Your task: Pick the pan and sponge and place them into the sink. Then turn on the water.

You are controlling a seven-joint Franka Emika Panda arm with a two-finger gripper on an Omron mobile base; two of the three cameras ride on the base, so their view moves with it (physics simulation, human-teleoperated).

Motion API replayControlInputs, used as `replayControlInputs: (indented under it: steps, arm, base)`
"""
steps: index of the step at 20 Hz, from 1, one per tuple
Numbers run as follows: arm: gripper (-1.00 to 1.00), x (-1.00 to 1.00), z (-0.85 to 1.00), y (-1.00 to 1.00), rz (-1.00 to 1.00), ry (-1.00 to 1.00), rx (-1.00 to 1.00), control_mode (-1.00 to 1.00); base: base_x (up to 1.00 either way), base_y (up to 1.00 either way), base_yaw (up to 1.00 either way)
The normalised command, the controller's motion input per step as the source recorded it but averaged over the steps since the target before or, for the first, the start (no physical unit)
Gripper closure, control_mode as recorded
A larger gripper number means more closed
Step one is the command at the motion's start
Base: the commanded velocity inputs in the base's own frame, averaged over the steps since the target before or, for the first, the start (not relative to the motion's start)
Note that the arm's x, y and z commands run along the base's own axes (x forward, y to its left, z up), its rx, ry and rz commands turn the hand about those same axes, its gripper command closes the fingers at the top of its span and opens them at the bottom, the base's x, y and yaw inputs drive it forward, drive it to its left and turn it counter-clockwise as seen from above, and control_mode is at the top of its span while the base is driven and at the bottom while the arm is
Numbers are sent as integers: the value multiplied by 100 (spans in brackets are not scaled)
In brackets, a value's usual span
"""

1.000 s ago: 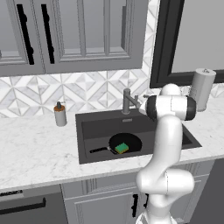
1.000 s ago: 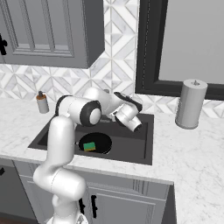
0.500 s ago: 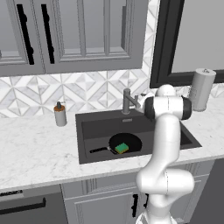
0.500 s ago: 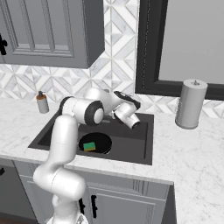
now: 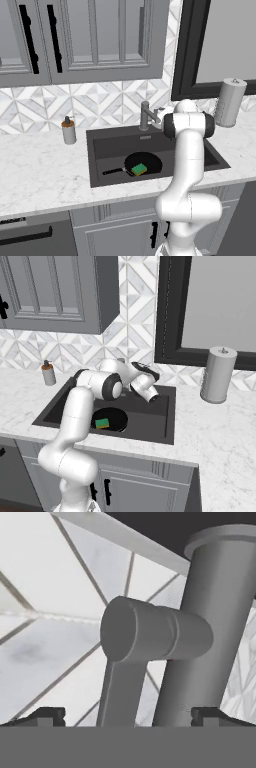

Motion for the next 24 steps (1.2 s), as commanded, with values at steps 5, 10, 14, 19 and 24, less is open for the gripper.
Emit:
replayControlInputs:
  steps: [5, 10, 14, 19, 24]
  arm:
    - [-100, 37, 0, -10, -6, 0, 0, -100]
    - [-100, 32, -4, -9, -5, 0, 0, -100]
    - [100, 18, -7, -14, -5, 0, 0, -100]
    - [100, 0, -9, -79, -2, 0, 7, -100]
    - [100, 2, -13, -99, -5, 0, 13, -100]
  base:
    - [0, 0, 0]
    - [0, 0, 0]
    - [0, 0, 0]
    - [0, 0, 0]
    - [0, 0, 0]
